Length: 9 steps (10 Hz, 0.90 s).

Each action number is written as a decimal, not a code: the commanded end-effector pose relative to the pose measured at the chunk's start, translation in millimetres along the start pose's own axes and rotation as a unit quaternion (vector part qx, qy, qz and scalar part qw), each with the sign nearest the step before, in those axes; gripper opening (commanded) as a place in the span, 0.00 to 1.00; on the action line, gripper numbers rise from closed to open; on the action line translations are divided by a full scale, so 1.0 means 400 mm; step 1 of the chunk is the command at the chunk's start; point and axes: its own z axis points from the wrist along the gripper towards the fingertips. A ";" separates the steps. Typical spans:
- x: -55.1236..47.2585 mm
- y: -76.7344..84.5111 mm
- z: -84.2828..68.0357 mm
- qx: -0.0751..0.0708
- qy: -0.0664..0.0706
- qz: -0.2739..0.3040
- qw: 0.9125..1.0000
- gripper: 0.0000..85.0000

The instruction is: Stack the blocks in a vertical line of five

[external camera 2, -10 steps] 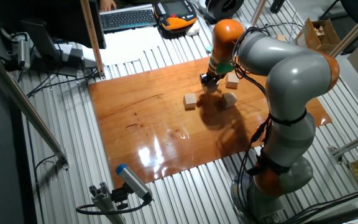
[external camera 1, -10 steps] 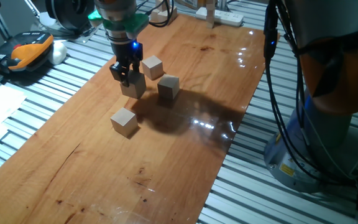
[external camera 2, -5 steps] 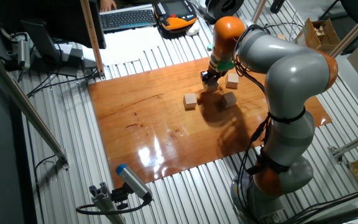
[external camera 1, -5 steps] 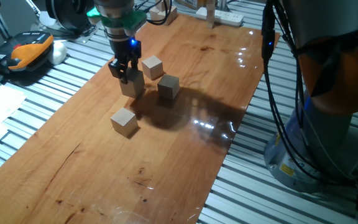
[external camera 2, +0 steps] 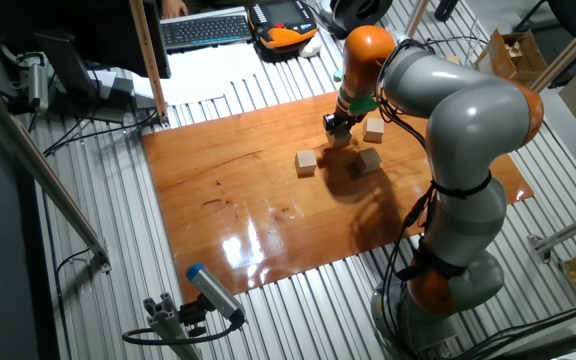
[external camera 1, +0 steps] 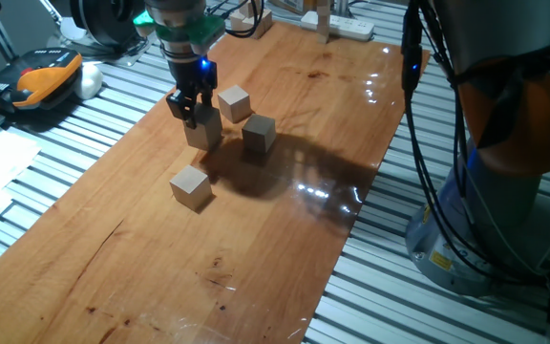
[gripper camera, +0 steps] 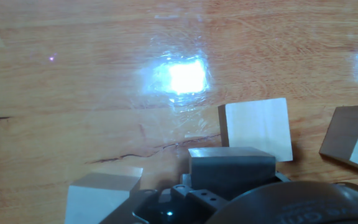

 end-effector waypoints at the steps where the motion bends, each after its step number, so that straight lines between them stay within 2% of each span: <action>1: 0.000 0.000 0.000 0.001 0.000 0.000 1.000 0.00; 5: 0.000 0.000 0.000 0.002 -0.001 0.002 1.000 0.00; 6: 0.000 0.000 0.000 -0.006 -0.001 0.002 1.000 0.00; 9: 0.000 0.000 0.000 -0.010 -0.009 0.009 1.000 0.00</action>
